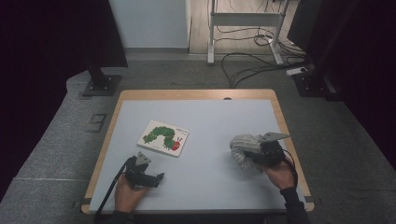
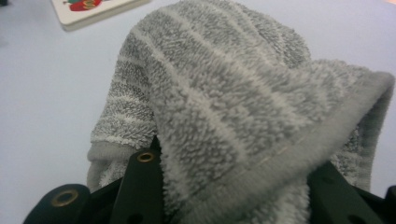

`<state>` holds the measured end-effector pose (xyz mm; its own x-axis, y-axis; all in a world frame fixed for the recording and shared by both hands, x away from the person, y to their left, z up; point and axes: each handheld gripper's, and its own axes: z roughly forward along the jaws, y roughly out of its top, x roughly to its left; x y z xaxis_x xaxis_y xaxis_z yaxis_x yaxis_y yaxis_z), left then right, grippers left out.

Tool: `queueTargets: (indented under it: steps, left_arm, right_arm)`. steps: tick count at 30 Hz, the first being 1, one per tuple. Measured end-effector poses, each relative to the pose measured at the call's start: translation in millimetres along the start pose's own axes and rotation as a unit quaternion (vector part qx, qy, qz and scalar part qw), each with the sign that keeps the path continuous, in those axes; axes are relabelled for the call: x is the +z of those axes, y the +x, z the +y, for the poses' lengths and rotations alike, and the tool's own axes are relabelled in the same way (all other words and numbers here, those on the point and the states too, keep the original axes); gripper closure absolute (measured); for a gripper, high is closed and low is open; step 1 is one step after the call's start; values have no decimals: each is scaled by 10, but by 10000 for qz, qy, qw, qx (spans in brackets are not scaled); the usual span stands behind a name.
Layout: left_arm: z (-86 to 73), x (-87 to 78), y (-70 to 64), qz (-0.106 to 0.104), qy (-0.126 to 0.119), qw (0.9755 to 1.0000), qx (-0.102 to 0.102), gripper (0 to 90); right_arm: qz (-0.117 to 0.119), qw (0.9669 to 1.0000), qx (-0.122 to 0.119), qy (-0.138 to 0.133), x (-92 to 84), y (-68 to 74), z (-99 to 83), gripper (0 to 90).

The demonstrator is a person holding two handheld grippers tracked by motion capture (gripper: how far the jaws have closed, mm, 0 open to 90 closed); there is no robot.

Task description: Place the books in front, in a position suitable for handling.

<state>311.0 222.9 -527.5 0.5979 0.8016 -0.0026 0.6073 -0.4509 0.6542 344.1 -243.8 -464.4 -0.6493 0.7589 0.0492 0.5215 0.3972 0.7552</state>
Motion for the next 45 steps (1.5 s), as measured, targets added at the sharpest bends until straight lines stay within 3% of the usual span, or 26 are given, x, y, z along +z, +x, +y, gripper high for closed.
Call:
queueTargets:
  steps: [8,17,29,32,34,44,45]
  left_arm:
    - [0,0,0,-1,2,10000,0,0]
    - [0,0,0,-1,1,10000,-1,0]
    - [0,0,0,0,1,10000,-2,0]
    - [0,0,0,0,0,10000,-2,0]
    - [0,0,0,-1,0,10000,-3,0]
    - [0,0,0,0,1,10000,-3,0]
    - [0,1,0,-1,0,10000,-4,0]
  right_arm:
    - [-317,9993,168,48,-205,-148,-182,601]
    - [-579,9977,269,215,-260,-234,-384,600]
    - [-706,9954,322,554,-72,-287,-649,576]
    - [-661,9958,420,478,-70,-309,-685,560]
    - [-666,9958,395,497,-71,-311,-686,524]
    - [-912,9939,418,467,-125,-326,-662,128]
    - [-912,9939,418,467,-125,-326,-662,128]
